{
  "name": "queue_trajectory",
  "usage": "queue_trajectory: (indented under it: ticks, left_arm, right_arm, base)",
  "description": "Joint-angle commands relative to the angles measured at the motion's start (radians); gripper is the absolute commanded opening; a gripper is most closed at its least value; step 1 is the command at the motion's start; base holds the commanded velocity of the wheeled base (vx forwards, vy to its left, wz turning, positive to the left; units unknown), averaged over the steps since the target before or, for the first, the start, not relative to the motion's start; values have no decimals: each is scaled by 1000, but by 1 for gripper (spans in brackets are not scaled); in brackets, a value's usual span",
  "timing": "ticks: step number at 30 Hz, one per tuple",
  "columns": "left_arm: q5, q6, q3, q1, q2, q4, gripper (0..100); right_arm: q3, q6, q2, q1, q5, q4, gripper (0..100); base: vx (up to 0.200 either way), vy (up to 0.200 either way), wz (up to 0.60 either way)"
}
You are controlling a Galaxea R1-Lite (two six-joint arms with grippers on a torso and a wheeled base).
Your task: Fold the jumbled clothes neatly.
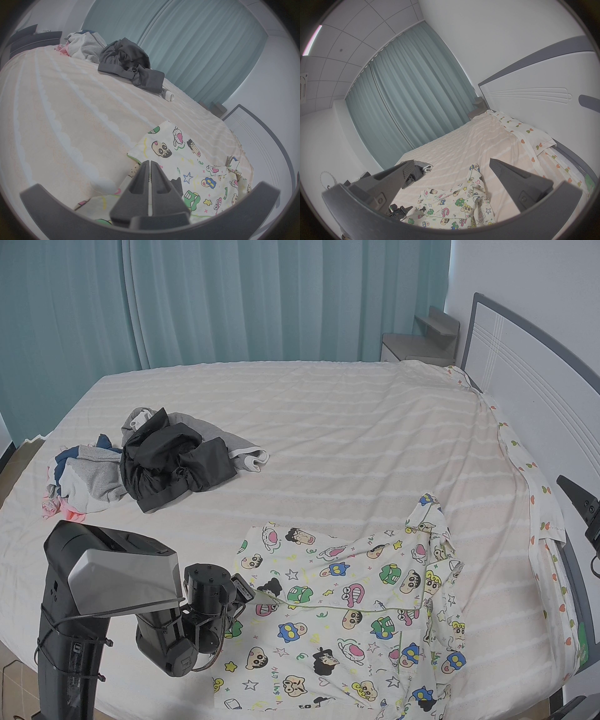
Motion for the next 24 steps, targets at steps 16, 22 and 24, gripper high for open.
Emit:
queue_trajectory:
  ticks: [16, 22, 24]
  left_arm:
    - [-19, 6, -17, 10, 21, 4, 100]
    - [-22, -23, -94, 33, 52, 9, 100]
    - [-22, -28, -102, 33, 55, 9, 100]
  right_arm:
    - [5, -2, 0, -1, 0, -1, 100]
    - [3, -2, -3, -1, 0, -1, 100]
    - [3, -2, -3, -1, 0, -1, 100]
  base:
    - [0, 0, 0]
    - [0, 0, 0]
    - [0, 0, 0]
